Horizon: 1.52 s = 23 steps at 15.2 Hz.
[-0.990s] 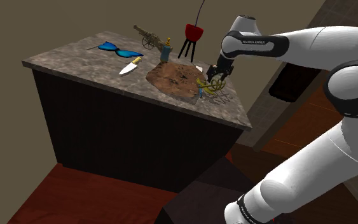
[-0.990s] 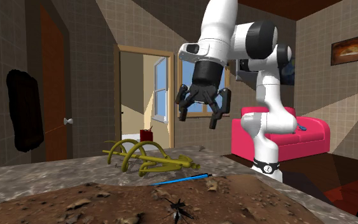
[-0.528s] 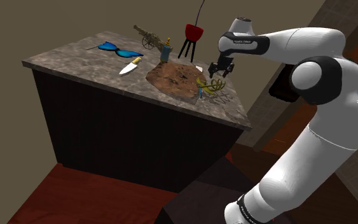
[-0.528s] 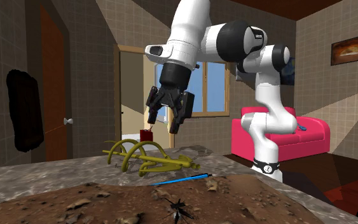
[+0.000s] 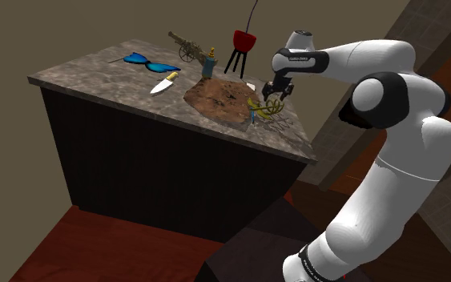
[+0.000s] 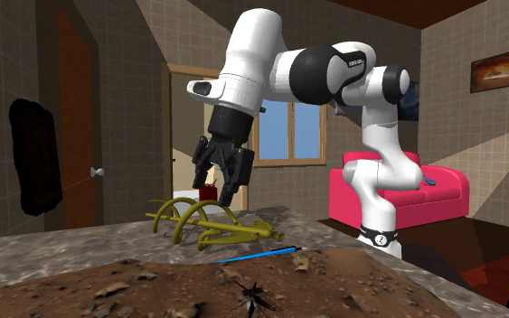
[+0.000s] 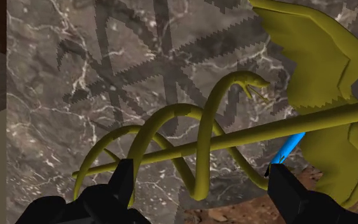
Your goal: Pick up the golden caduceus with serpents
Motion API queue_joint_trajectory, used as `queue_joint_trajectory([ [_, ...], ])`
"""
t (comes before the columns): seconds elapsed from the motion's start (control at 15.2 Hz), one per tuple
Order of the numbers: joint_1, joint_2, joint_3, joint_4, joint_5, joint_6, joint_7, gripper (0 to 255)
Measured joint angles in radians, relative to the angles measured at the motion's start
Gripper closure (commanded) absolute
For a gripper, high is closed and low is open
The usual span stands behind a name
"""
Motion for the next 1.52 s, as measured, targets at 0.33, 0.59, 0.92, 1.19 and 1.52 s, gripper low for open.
queue_joint_trajectory([
  [0.33,-0.001,0.007,0.000,-0.026,-0.001,0.032,0.004,255],
  [0.59,-0.001,0.007,0.000,-0.026,0.000,0.034,0.004,255],
  [0.92,-0.001,0.006,0.000,-0.021,0.000,0.027,0.003,255],
  [1.19,-0.001,-0.002,0.000,0.018,0.001,-0.019,-0.004,255],
  [1.52,0.000,-0.010,0.000,0.068,0.002,-0.078,-0.011,255],
])
